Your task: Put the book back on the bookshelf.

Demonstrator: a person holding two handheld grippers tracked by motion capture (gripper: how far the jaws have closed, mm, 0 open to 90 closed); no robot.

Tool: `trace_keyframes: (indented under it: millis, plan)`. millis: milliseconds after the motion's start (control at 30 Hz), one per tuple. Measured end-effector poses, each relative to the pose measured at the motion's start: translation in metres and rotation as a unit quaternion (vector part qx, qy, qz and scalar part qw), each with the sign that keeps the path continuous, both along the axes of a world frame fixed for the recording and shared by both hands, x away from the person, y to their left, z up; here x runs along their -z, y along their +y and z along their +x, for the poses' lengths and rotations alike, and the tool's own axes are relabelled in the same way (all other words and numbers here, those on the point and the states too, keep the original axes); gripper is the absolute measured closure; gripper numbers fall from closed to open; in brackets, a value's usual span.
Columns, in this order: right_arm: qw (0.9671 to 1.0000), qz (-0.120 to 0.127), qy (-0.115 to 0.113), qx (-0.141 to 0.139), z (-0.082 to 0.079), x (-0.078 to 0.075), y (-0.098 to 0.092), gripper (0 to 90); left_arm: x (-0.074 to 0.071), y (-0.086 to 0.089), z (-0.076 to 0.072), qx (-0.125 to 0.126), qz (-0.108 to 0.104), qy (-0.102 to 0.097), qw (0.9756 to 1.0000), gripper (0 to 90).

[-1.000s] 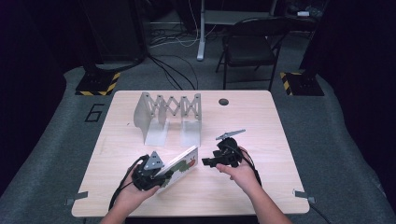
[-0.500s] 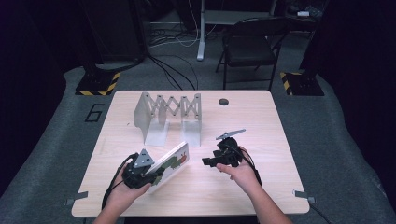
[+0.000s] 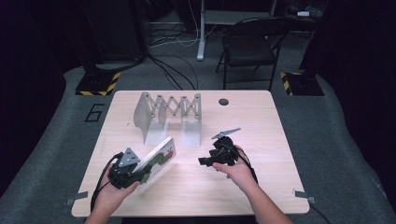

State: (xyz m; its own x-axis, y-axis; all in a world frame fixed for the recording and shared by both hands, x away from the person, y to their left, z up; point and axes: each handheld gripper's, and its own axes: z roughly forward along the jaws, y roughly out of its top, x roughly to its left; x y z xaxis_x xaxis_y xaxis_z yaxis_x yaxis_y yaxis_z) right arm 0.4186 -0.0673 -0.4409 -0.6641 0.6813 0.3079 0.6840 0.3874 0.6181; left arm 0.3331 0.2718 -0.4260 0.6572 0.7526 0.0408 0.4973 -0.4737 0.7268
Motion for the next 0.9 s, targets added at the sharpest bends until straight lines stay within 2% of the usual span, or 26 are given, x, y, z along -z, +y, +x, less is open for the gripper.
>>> trace_keyframes:
  millis: [233, 467, 633, 767, 800, 900]
  plan:
    - [1.0000, 0.000, 0.000, -0.003, 0.002, 0.001, 0.001, 35.3, -0.004, 0.016, -0.001, -0.029, -0.007, -0.006, 0.9995, 75.8]
    - [1.0000, 0.000, 0.000, -0.002, 0.002, 0.001, 0.001, 35.1, -0.007, 0.027, -0.001, -0.042, -0.010, -0.006, 0.9991, 75.8]
    - [1.0000, -0.001, 0.001, -0.002, 0.002, 0.001, 0.001, 35.1, -0.006, 0.027, -0.001, -0.046, -0.012, -0.009, 0.9988, 75.8]
    - [1.0000, -0.002, 0.000, -0.002, 0.002, 0.001, 0.001, 35.0, -0.005, 0.026, 0.000, -0.045, -0.006, -0.004, 0.9990, 75.8]
    - [1.0000, -0.001, 0.000, -0.002, 0.002, 0.001, 0.001, 35.0, -0.004, 0.025, 0.000, -0.049, -0.007, -0.007, 0.9987, 75.8]
    - [1.0000, 0.002, -0.001, 0.004, 0.002, 0.001, 0.000, 35.1, -0.003, 0.022, 0.003, -0.061, -0.014, 0.002, 0.9981, 75.8]
